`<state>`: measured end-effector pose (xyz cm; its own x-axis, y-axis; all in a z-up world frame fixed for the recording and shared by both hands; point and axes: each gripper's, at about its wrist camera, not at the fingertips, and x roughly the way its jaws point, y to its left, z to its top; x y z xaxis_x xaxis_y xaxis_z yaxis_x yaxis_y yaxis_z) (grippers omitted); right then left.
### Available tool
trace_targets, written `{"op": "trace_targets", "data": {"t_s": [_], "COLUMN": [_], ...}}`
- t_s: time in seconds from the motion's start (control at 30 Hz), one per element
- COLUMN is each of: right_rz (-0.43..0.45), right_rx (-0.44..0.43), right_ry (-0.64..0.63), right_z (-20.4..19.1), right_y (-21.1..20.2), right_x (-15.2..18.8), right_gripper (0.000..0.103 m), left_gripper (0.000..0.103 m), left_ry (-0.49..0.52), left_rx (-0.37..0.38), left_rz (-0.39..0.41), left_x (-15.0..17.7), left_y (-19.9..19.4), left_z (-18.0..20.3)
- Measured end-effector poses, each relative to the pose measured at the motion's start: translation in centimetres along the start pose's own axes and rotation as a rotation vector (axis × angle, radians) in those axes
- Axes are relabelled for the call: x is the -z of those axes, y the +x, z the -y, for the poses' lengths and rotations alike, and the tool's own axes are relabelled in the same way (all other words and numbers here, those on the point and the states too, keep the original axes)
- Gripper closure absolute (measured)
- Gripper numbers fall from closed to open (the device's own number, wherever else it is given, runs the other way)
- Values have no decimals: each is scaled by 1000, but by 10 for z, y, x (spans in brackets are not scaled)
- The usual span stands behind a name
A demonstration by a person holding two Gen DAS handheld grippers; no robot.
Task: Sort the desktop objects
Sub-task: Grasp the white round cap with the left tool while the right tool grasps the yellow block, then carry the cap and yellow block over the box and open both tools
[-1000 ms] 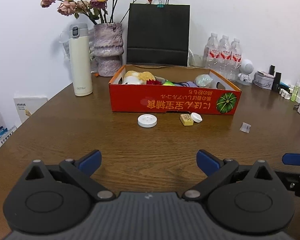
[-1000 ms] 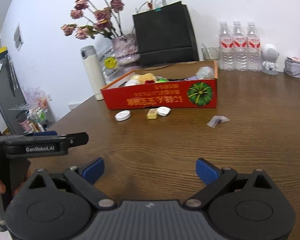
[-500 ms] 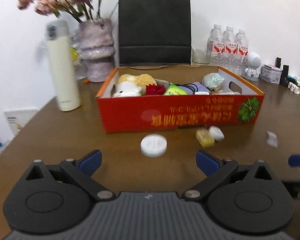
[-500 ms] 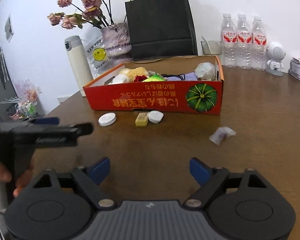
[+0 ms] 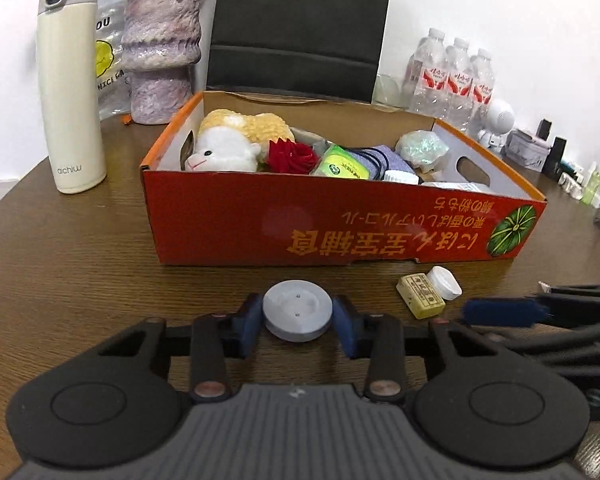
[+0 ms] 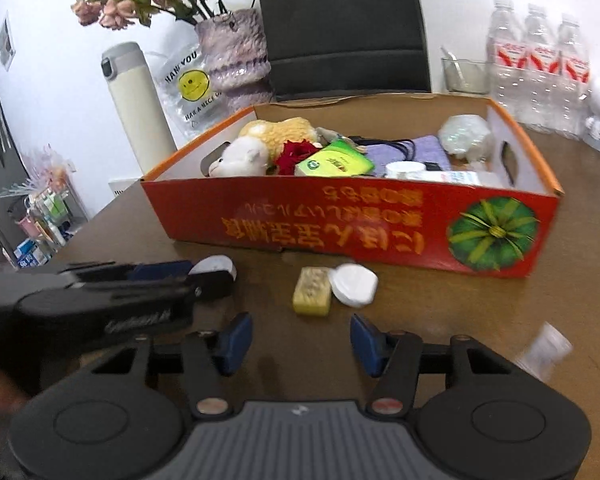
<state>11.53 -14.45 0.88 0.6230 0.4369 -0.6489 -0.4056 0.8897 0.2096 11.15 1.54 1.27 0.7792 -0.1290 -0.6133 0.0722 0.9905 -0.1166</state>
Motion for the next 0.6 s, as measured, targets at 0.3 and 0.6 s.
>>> {"op": "trace_targets", "data": {"t_s": [0.3, 0.6], "right_rz": [25, 12], "right_rx": [95, 80], "right_ry": [-100, -109], "right_z": [-24, -34], "right_y": [27, 10], "right_x": [-9, -5], "right_gripper": [53, 84], "left_gripper": [63, 63], "left_ry": [-57, -53], "left_rx": [39, 105], "left_rz": [19, 21], "left_x": [-3, -3], "left_y": [-12, -14], "left_z": [-27, -29]}}
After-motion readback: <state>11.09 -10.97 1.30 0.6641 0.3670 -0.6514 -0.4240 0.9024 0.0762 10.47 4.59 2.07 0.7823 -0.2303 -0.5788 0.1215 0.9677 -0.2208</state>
